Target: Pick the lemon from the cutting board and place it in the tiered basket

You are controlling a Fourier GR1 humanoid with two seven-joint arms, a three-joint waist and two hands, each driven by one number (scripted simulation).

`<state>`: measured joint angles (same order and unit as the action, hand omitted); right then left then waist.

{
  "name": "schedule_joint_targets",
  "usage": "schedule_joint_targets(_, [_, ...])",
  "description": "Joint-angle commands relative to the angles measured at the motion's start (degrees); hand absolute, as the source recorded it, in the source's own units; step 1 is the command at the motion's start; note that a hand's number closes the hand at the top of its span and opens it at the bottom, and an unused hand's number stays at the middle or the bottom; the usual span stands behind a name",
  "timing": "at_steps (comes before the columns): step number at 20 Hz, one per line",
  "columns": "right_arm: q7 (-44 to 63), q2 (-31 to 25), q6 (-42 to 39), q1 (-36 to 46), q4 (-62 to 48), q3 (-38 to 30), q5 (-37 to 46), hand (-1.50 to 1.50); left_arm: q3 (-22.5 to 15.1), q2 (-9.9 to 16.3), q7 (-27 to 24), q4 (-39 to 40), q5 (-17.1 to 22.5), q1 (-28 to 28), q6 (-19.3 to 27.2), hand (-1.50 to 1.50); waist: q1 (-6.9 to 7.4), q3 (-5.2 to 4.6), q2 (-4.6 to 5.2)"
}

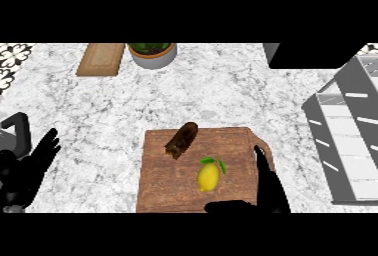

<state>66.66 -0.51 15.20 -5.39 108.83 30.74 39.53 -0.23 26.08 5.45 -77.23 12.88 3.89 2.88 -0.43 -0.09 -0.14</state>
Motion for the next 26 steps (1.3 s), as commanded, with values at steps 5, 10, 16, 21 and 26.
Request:
schedule_joint_targets(5, [9.13, 0.48, 5.8, -4.89, 3.09, 7.42, 1.22, -1.5, 1.63, 0.28, 1.35, 1.95, 0.14, -3.38, -2.65, 0.0, 0.11, 0.06, 0.08])
schedule_joint_targets(10, [1.18, 0.49, 5.4, -6.88, -0.5, 2.66, -1.03, -1.5, 2.35, 0.16, 3.58, -4.63, -0.68, 1.06, -2.05, 0.0, 0.45, 0.1, 0.04])
schedule_joint_targets(16, [1.22, 0.49, 14.0, 1.11, -10.85, 4.57, -3.02, -1.5, 1.89, -2.91, 3.13, 0.96, -3.57, -3.98, -1.08, 0.0, 0.55, 0.09, 0.21])
schedule_joint_targets(21, [-0.07, 0.49, 11.35, 1.3, -9.89, 2.56, -4.11, -1.5, 4.24, -2.36, 5.25, -2.27, -2.63, -3.16, -3.28, 0.0, 0.52, 0.1, 0.12])
schedule_joint_targets(26, [-3.59, 0.49, 14.87, 6.12, -17.57, 1.03, -7.9, -1.5, 4.9, -4.05, 0.05, 3.22, -5.27, -3.29, -4.01, 0.0, 0.55, 0.08, 0.21])
